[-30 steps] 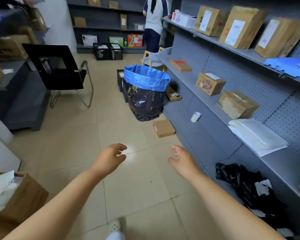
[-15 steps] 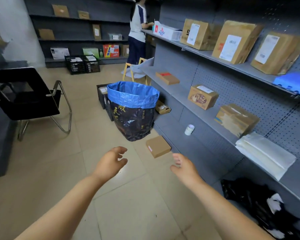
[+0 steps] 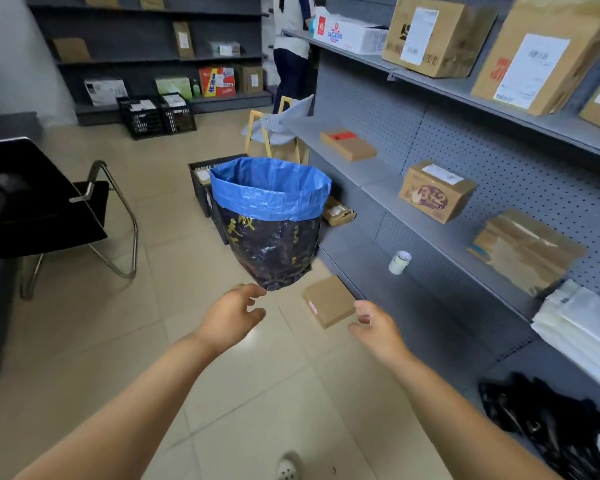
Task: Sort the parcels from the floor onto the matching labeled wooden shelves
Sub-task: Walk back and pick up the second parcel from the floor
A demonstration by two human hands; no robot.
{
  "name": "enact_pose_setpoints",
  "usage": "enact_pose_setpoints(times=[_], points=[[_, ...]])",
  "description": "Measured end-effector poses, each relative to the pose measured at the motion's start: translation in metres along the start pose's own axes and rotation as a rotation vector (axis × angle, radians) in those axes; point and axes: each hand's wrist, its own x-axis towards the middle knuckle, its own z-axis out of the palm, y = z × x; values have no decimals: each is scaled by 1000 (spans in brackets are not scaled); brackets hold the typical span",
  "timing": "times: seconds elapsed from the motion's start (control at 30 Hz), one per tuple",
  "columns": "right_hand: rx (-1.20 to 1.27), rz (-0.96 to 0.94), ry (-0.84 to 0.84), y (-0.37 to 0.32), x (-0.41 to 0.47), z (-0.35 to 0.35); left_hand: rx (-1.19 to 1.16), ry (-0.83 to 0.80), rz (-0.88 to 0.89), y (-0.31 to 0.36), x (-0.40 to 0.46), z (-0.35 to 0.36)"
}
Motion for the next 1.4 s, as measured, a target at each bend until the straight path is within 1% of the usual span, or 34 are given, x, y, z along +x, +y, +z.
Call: enact_pose_setpoints(times=[0.13, 0.23, 0.4, 0.6, 0.87, 1.0, 1.13, 1.27, 1.4], points=[[-7, 17, -59, -25, 63, 1, 6, 9, -11, -5, 63, -18], [-26, 6, -67, -41, 112, 6, 2, 17, -16, -15, 105, -30], [-43, 33, -57, -69, 170, 22, -35, -36, -38, -38, 165, -43], [-30, 80, 31, -94, 234, 46, -91, -124, 9, -66, 254, -62], [75, 274, 136, -122, 300, 92, -110, -282, 51, -103, 378, -83], [120, 359, 198, -118, 314, 100, -81, -418, 70, -103, 422, -66], [159, 437, 265, -98, 332, 94, -47, -543, 120, -87, 461, -27], [200, 515, 287, -72, 361, 86, 20, -618, 183, -71, 496, 16], [237, 549, 268, -46, 398, 78, 66, -669, 189, -61, 532, 50]])
